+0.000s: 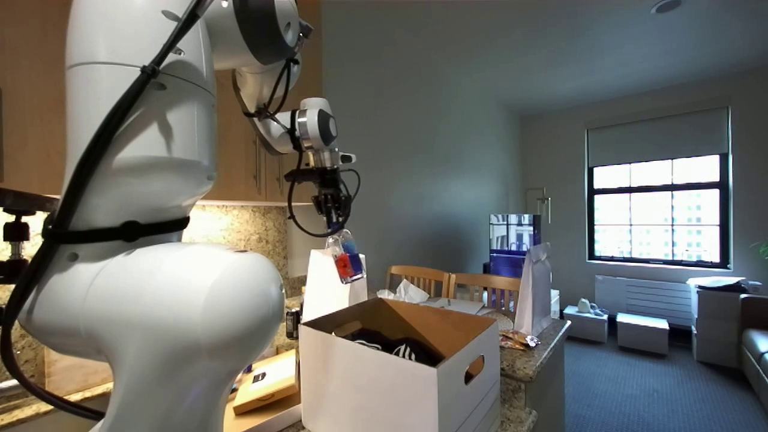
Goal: Remove three bottles from the box
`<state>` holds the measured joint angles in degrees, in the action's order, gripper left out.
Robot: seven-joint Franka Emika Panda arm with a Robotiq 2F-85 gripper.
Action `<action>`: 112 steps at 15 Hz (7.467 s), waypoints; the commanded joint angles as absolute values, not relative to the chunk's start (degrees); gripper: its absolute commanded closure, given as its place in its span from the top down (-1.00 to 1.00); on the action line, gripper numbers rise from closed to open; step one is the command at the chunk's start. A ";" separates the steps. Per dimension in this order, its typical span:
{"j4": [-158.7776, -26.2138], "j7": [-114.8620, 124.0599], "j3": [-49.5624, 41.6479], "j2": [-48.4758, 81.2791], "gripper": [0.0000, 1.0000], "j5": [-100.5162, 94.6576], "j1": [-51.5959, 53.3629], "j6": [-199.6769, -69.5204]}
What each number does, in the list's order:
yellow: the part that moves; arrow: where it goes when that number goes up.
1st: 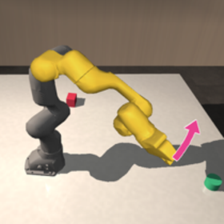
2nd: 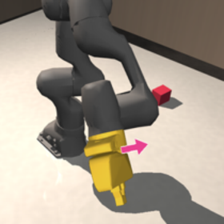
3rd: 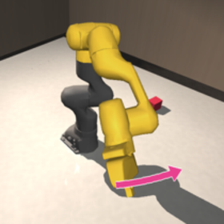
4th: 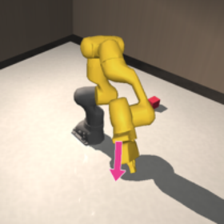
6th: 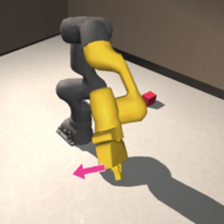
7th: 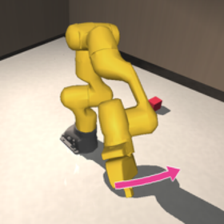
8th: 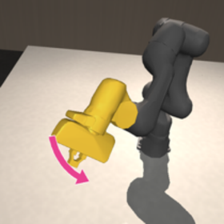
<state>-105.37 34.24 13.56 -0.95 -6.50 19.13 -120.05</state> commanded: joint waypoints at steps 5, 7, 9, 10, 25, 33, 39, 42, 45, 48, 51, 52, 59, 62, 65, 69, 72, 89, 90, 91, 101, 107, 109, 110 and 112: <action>-116.63 33.99 21.44 -4.72 -0.71 -0.53 22.62 -126.05; -118.42 31.90 22.59 -4.36 -0.71 2.01 23.46 -126.13; -120.43 28.34 23.15 -4.18 -0.71 5.87 23.99 -126.81; -121.40 26.92 23.21 -4.00 -0.71 7.30 24.03 -128.30; -120.54 13.70 25.33 16.99 -0.71 12.94 26.97 -146.10; -111.79 14.85 24.87 28.24 -0.71 11.97 31.01 -144.57; -106.88 15.31 24.60 33.17 -0.71 12.83 33.31 -142.37; -105.84 15.50 24.05 34.24 -0.71 13.12 33.37 -142.25; -105.90 16.22 22.97 33.79 0.31 12.86 33.37 -143.22; -106.65 16.61 21.93 32.50 0.68 12.92 32.88 -143.54; -108.70 16.18 21.71 29.77 0.97 13.51 31.81 -145.62; -110.06 16.20 21.68 28.09 1.00 13.63 31.49 -147.54; -116.62 24.08 15.75 13.10 1.00 9.74 29.43 -148.94; -118.25 31.44 11.10 5.68 1.00 2.63 27.78 -142.64; -115.55 32.19 9.59 0.69 1.00 0.61 21.88 -127.16; -113.01 32.28 8.42 -0.34 1.00 -3.70 14.95 -112.80; -111.38 34.37 7.87 2.80 1.00 -11.62 11.90 -108.78; -106.56 35.23 6.92 14.17 1.00 -17.82 12.62 -97.11; -106.63 34.96 6.89 14.81 1.00 -17.65 12.62 -97.56; -106.29 34.36 6.88 15.84 1.00 -16.87 12.50 -97.50; -106.92 35.60 5.18 20.94 1.00 -11.16 13.19 -99.64; -107.76 34.81 4.77 21.97 1.00 -9.40 12.96 -102.09; -106.07 34.40 4.53 22.84 1.00 -9.89 13.20 -100.36; -106.07 34.40 4.48 22.98 1.00 -9.48 13.19 -100.34; -106.07 34.40 4.41 23.06 1.00 -9.28 13.18 -100.34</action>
<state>-106.16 34.60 5.12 23.05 -9.54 12.54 -100.40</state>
